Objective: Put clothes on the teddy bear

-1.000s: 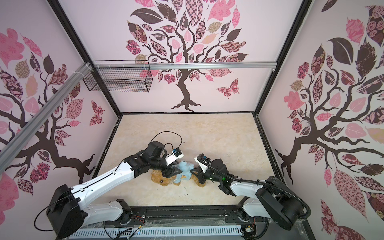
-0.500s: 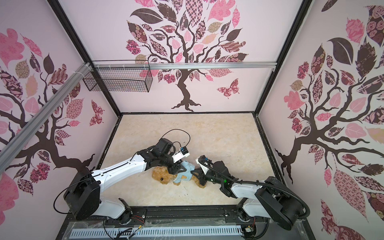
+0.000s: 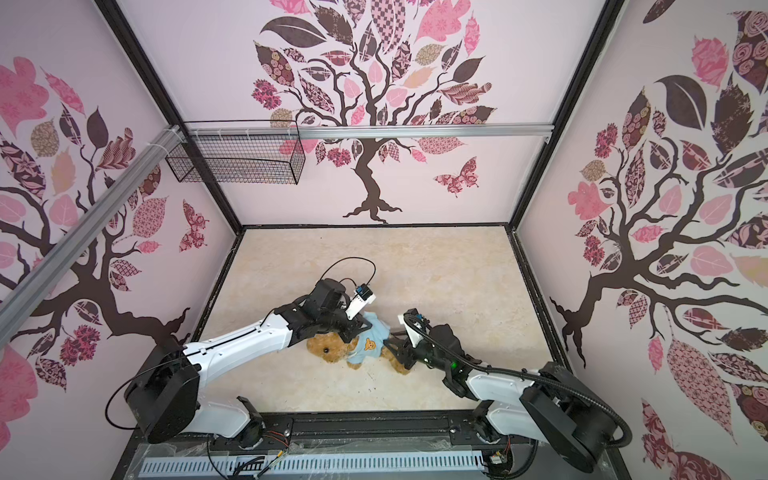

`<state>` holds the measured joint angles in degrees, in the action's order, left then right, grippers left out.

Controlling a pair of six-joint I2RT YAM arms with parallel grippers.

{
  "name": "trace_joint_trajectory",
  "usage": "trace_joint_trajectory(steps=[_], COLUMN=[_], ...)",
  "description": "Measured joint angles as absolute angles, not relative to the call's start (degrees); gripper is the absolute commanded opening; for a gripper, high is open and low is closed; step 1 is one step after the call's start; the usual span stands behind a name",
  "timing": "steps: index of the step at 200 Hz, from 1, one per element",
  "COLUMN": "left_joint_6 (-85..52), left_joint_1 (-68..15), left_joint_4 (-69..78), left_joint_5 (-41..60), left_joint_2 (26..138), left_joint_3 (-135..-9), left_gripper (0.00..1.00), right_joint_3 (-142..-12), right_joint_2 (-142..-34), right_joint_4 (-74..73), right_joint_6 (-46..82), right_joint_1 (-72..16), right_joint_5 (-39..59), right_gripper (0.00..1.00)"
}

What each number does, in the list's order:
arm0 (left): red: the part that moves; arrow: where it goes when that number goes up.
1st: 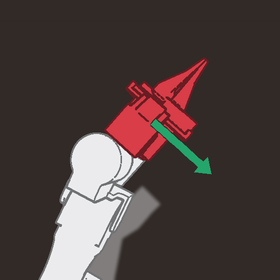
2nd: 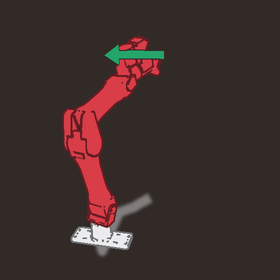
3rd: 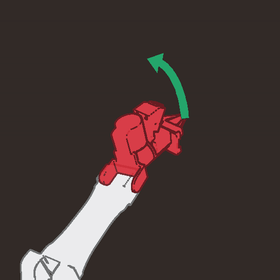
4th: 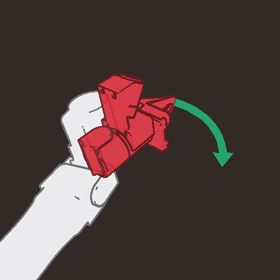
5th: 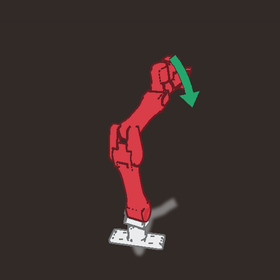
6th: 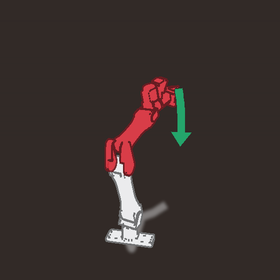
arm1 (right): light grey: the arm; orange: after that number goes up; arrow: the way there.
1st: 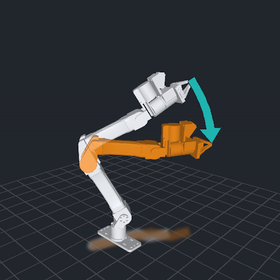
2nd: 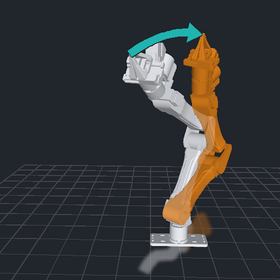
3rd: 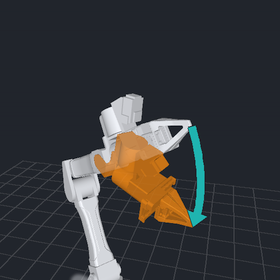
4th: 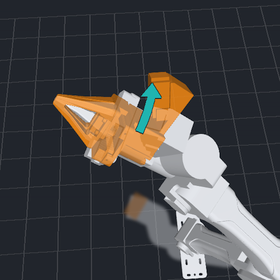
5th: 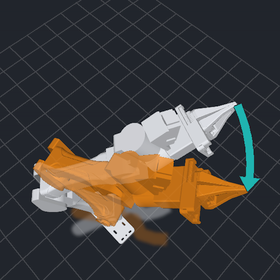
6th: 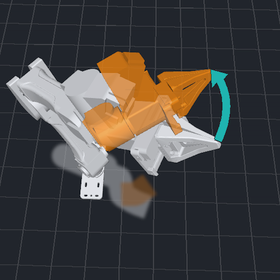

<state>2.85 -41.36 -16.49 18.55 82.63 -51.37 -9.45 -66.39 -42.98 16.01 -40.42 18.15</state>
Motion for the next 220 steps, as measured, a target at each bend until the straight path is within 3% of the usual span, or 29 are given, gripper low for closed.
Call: trace_joint_trajectory(steps=[18,34,56,82,115,162,220], left_joint_6=[3.3,3.6,4.1,3.4,1.2,-3.1,-5.3], left_joint_1=[-40.6,-40.1,-39.8,-39.8,-41.9,-55.8,-61.2], left_joint_4=[-17.8,-18.6,-19.3,-20.0,-18.5,-13.3,-7.7], left_joint_5=[19.1,19.4,18.6,13.9,3.6,-6.5,-13.1], left_joint_2=[84.1,85.6,87.4,87.6,81.6,70.7,80.4], left_joint_3=[-52.7,-54.1,-55.9,-57.5,-56.8,-49.9,-44.8], left_gripper=[0.25,0.37,0.58,0.71,0.73,0.69,0.72], right_joint_3=[-9.6,-10.3,-11.6,-13.5,-16.7,-17.3,-19.3], right_joint_2=[-63.5,-61.5,-60.4,-63.4,-70.5,-78.6,-82.3], right_joint_4=[-38.2,-34.0,-29.3,-26.7,-27.3,-35.0,-37.4], right_joint_6=[17.7,19.1,21.1,24.7,30.8,41.8,45.5], right_joint_1=[-40.4,-39.8,-37.4,-32.8,-29.4,-27.5,-26.8], right_joint_5=[17.4,17.1,17.9,21.1,26.5,32.4,35.6], right_gripper=[0.54,0.54,0.43,0.30,0.22,0.20,0.21])
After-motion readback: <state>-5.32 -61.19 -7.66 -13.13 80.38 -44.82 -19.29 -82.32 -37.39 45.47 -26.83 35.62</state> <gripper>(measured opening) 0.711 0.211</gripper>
